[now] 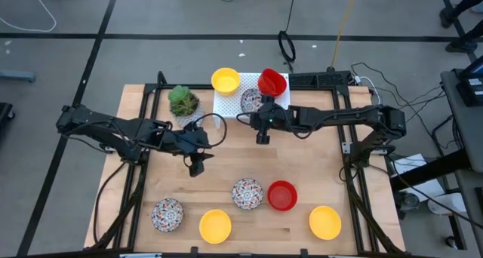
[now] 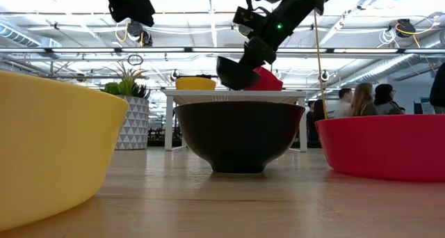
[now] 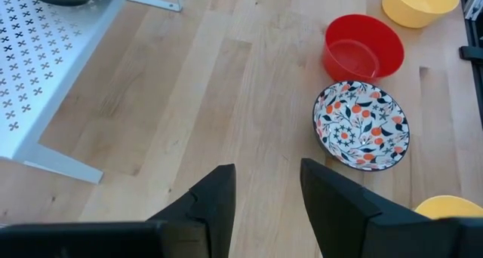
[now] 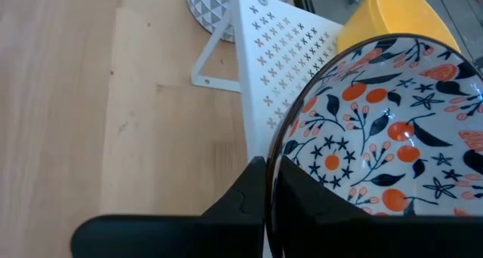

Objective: Pick & Place Mini bowls
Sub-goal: Put the white patterned bowl on the shelf

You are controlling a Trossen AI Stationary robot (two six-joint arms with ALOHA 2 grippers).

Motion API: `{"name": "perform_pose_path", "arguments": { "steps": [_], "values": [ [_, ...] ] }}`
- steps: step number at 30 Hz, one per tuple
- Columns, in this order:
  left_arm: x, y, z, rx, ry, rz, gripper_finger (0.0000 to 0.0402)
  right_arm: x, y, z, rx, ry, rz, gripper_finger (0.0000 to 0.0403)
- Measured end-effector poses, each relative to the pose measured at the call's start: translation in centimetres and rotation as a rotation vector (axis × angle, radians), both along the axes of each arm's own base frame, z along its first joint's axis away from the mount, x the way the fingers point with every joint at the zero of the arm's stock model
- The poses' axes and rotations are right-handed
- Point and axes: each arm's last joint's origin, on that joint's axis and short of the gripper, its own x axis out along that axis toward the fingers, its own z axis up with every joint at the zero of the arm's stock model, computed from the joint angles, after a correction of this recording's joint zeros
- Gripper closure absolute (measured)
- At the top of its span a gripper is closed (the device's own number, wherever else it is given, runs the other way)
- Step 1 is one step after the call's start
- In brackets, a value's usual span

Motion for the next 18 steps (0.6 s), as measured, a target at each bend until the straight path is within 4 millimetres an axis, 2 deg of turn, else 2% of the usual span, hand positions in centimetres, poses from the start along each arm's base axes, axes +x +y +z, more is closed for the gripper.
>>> {"name": "perform_pose_path", "arguments": {
  "steps": [18],
  "values": [
    [0.0,-0.01,0.0,-0.002,0.0,0.002,0.025,0.13,-0.05,0.19,-0.005,-0.024,-0.003,0.0341]
  ]
}}
